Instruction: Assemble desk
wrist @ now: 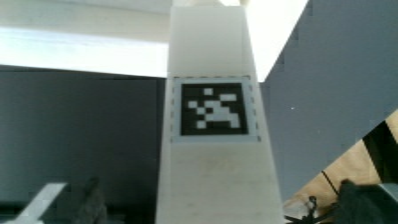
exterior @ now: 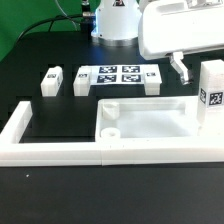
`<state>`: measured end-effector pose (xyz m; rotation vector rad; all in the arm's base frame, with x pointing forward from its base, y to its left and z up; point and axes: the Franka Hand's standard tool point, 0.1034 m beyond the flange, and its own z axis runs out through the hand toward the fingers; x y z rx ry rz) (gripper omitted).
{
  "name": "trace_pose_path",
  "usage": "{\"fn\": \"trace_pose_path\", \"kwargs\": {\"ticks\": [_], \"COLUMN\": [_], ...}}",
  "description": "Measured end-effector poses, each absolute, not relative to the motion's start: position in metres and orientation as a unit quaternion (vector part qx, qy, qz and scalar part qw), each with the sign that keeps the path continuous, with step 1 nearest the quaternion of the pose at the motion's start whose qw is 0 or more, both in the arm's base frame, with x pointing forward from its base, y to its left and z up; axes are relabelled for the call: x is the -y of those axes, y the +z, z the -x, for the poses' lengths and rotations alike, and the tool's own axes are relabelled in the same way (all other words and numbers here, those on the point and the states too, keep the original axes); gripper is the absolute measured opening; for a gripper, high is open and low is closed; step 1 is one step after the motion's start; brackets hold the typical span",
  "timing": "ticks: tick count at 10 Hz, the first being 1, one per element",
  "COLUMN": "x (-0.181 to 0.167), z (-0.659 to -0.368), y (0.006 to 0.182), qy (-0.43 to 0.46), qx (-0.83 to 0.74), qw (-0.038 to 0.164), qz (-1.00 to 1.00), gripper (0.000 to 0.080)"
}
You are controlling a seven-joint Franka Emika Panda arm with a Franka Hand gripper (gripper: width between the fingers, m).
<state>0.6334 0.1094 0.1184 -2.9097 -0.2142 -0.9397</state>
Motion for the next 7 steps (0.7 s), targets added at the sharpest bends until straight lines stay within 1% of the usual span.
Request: {"fn": "trace_pose_path", "kwargs": {"ticks": [1, 2, 4, 7], "x": [-0.109, -0.11, -0.106, -0.105], "z": [-0.633, -0.636, -0.65, -0.65], "y": [0.118, 0.119, 0.124, 0.117], "qy": [-0.306, -0.287, -0.262, -0.161], "qx": [0.07, 0.068, 0.064, 0.061], "qw": [0.038, 0.04, 0.042, 0.05], "qz": [0.949, 0.955, 0.962, 0.984], "gripper": [0.0649, 0.0649, 0.0649, 0.0649]}}
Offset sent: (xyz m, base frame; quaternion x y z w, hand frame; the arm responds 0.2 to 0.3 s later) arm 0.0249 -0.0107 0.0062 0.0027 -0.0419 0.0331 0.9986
